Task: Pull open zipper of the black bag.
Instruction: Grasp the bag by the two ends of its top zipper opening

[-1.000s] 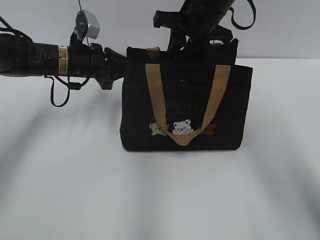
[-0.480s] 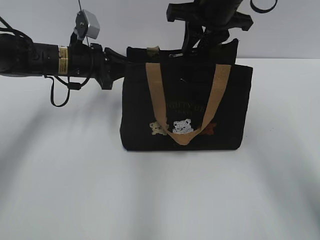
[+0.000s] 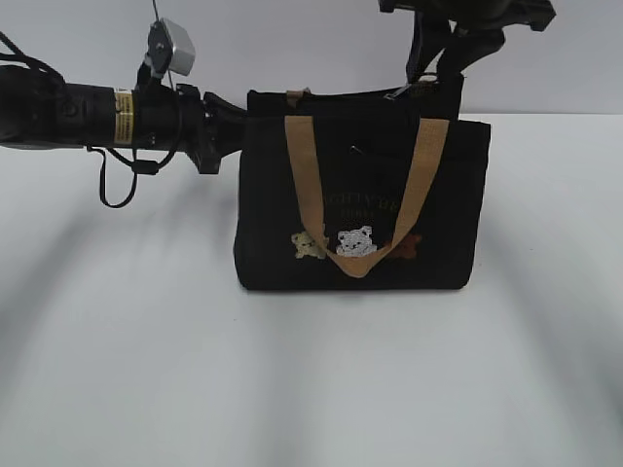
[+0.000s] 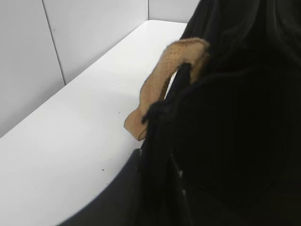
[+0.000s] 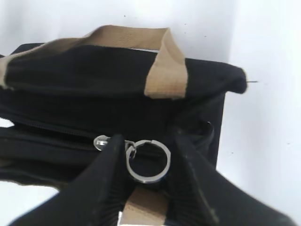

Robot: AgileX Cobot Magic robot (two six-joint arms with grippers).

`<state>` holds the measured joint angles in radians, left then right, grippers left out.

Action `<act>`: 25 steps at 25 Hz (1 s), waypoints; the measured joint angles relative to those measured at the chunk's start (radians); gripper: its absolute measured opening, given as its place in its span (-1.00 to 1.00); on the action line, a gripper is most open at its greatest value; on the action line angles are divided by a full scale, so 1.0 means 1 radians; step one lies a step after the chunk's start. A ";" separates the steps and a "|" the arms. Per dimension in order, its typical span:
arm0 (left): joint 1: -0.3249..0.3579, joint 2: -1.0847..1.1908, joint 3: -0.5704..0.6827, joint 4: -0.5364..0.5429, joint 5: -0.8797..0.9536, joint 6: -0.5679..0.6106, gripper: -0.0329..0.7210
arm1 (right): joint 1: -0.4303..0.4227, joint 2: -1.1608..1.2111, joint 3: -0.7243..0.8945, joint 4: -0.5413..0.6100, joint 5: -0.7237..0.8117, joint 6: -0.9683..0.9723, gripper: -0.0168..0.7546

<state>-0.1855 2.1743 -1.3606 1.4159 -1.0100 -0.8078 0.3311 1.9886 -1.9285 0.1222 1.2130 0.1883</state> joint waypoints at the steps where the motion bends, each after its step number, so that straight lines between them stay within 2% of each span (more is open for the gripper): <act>1: 0.000 0.000 0.000 0.000 0.001 0.000 -0.65 | -0.005 -0.004 0.000 -0.005 0.000 0.000 -0.37; 10: -0.001 0.000 0.000 -0.003 0.009 0.000 -0.65 | -0.072 -0.034 0.000 -0.055 0.009 0.000 -0.37; 16: -0.001 0.000 0.000 -0.005 0.009 0.000 -0.65 | -0.073 -0.033 0.000 -0.056 0.009 0.000 -0.37; 20: -0.001 0.000 0.000 -0.046 0.016 -0.020 -0.60 | -0.073 -0.033 0.000 -0.056 0.009 0.000 -0.37; 22: -0.001 0.000 0.000 -0.066 0.021 -0.035 -0.50 | -0.073 -0.033 0.000 -0.056 0.009 0.000 -0.27; 25: -0.001 -0.001 0.000 -0.072 0.033 -0.073 -0.23 | -0.073 -0.035 0.000 -0.053 0.009 -0.001 0.03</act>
<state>-0.1862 2.1732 -1.3606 1.3438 -0.9767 -0.8811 0.2576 1.9533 -1.9285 0.0697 1.2224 0.1871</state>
